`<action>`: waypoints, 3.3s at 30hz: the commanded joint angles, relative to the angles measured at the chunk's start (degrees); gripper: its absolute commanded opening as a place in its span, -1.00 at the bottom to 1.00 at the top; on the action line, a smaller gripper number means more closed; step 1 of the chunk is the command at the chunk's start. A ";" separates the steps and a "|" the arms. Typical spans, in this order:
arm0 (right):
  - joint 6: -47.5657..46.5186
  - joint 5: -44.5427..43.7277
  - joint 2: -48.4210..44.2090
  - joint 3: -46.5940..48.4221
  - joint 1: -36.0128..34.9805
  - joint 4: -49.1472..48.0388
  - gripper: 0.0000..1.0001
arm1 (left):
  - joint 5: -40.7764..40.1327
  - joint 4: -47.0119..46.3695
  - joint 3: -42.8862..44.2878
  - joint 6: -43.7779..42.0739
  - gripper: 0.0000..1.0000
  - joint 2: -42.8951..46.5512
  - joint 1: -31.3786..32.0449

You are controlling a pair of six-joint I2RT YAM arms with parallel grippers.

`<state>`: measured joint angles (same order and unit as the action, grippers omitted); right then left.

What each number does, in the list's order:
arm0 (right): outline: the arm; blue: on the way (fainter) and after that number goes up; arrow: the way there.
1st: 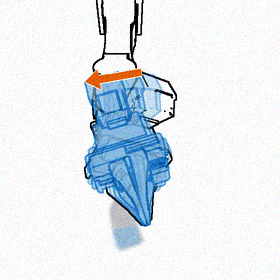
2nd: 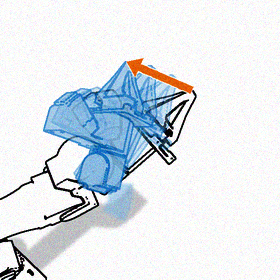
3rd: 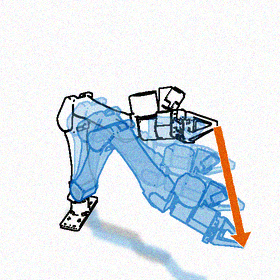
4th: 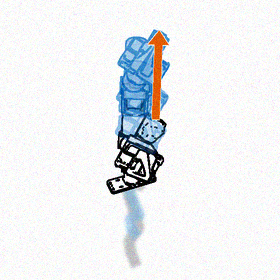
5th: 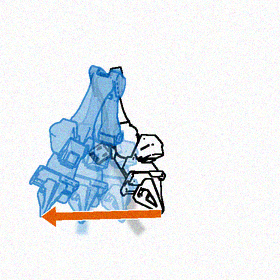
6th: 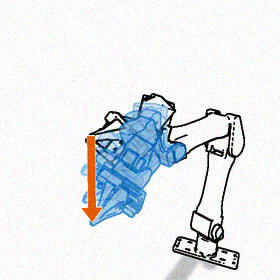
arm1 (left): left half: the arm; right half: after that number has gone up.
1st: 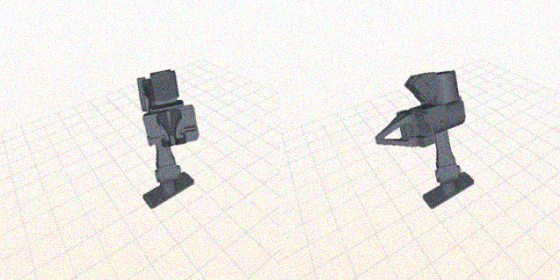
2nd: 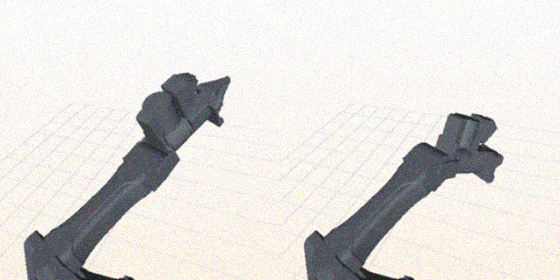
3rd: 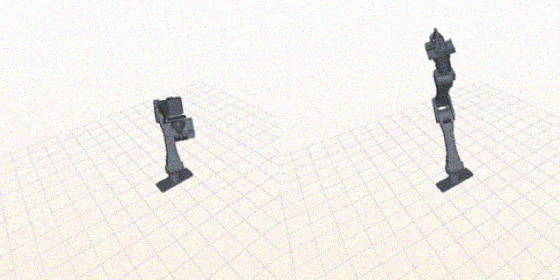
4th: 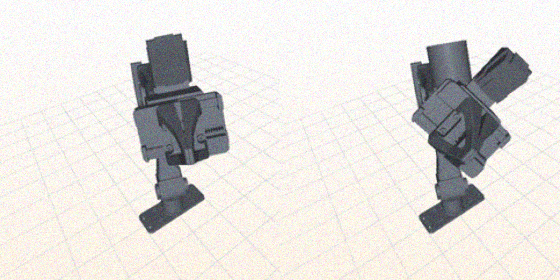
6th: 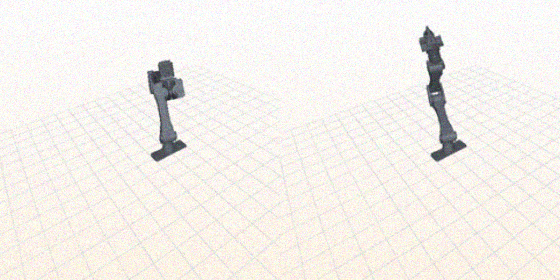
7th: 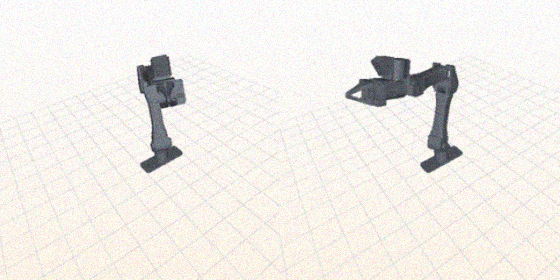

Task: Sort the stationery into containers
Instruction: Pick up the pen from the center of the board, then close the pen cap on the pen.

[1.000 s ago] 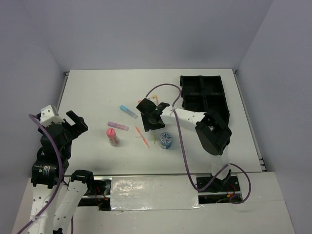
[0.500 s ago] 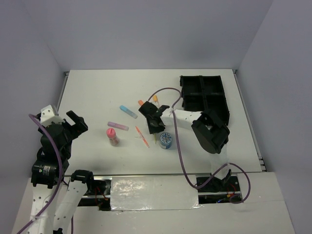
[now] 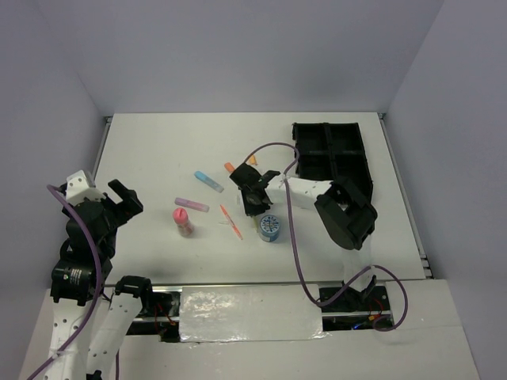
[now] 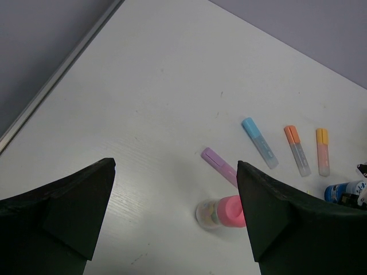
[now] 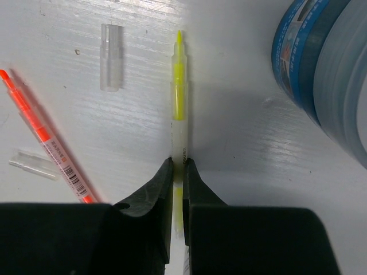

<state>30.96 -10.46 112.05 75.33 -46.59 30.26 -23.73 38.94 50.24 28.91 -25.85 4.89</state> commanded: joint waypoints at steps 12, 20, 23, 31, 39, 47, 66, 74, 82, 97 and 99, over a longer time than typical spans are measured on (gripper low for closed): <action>-0.20 -5.68 -36.70 -2.37 0.18 0.30 -1.00 | 17.76 -4.13 22.08 3.43 0.99 -28.27 4.33; 0.94 -13.09 -63.41 -10.89 0.27 10.24 -1.00 | 2.65 -3.77 33.35 10.72 0.96 -54.21 27.71; 1.29 -14.58 -69.05 -12.57 0.27 13.93 -1.00 | -0.79 -4.05 33.52 14.07 0.91 -60.80 33.25; 0.95 -14.24 -75.75 -16.96 0.27 16.76 -1.00 | 0.17 -5.80 33.61 17.76 0.62 -76.80 37.92; -0.90 -12.31 -75.75 -19.60 0.27 14.65 -1.00 | -0.62 -6.42 34.31 19.08 0.56 -85.51 38.36; -1.60 -10.99 -75.57 -21.89 0.27 12.89 -1.00 | -1.32 -8.25 34.06 19.34 0.53 -88.77 37.83; -1.60 -9.76 -73.46 -22.33 0.27 10.87 -1.00 | 2.37 -11.95 28.60 19.52 0.06 -89.64 35.10; -1.52 -9.76 -73.55 -22.51 0.36 10.78 -1.00 | 3.24 -12.13 27.02 20.23 -0.53 -90.34 35.02; -1.96 -7.74 -74.34 -23.91 0.27 8.95 -1.00 | 6.23 -12.65 26.32 19.61 -1.00 -87.81 34.84; 7.27 19.51 -67.51 -44.13 -1.66 -33.68 -1.00 | 26.01 -59.31 -4.78 29.45 -1.00 -33.94 35.19; 7.71 20.91 -66.09 -43.95 -2.80 -37.19 -1.00 | 26.45 -61.95 -7.95 31.21 -1.00 -30.06 35.28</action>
<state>36.40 5.08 45.01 31.31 -47.90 6.33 -1.48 -13.08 47.24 55.55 -57.30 39.77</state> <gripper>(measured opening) 0.104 0.042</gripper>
